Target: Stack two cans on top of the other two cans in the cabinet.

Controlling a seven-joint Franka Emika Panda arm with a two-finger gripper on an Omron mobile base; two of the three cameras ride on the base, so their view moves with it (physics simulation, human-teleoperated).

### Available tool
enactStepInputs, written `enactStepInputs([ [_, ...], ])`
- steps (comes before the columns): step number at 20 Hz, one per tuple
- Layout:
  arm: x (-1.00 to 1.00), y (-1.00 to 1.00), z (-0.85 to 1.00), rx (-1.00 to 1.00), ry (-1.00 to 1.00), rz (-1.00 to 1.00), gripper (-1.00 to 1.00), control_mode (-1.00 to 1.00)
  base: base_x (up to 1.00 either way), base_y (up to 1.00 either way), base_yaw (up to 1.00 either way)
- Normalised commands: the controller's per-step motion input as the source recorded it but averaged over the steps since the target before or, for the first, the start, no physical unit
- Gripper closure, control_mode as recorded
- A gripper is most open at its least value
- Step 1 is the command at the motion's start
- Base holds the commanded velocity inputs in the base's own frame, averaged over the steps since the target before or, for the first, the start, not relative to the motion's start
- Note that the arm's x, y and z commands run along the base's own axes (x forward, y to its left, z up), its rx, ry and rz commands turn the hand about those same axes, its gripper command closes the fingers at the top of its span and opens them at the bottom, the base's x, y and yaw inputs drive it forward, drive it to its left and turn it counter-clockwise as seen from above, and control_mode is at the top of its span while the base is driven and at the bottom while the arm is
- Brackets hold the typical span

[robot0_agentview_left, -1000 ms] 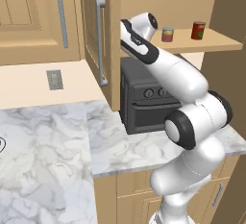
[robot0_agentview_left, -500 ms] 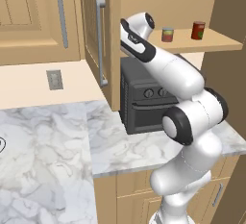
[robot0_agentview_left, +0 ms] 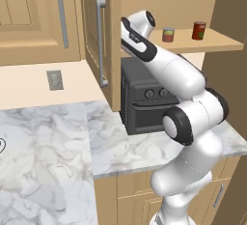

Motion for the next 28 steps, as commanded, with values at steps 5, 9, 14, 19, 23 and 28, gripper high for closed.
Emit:
enactStepInputs([
  [5, -0.16, -0.14, 0.0, -0.01, -0.09, 0.0, 1.0, -1.0, 0.0, 0.0, 0.0],
  [9, -0.21, -0.27, 0.01, -0.01, -0.13, 0.0, 1.0, -1.0, 0.0, 0.0, 0.0],
  [14, -0.24, -0.31, 0.06, -0.02, -0.11, -0.01, 1.0, -1.0, 0.0, 0.0, 0.0],
  [19, -0.12, -0.15, 0.24, -0.03, -0.05, -0.06, 1.0, -1.0, 0.0, 0.0, 0.0],
  [23, -0.02, -0.06, 0.34, 0.0, 0.0, -0.09, 1.0, -1.0, 0.0, 0.0, 0.0],
  [28, -0.05, -0.12, 0.33, 0.0, 0.0, -0.11, 1.0, -1.0, 0.0, 0.0, 0.0],
])
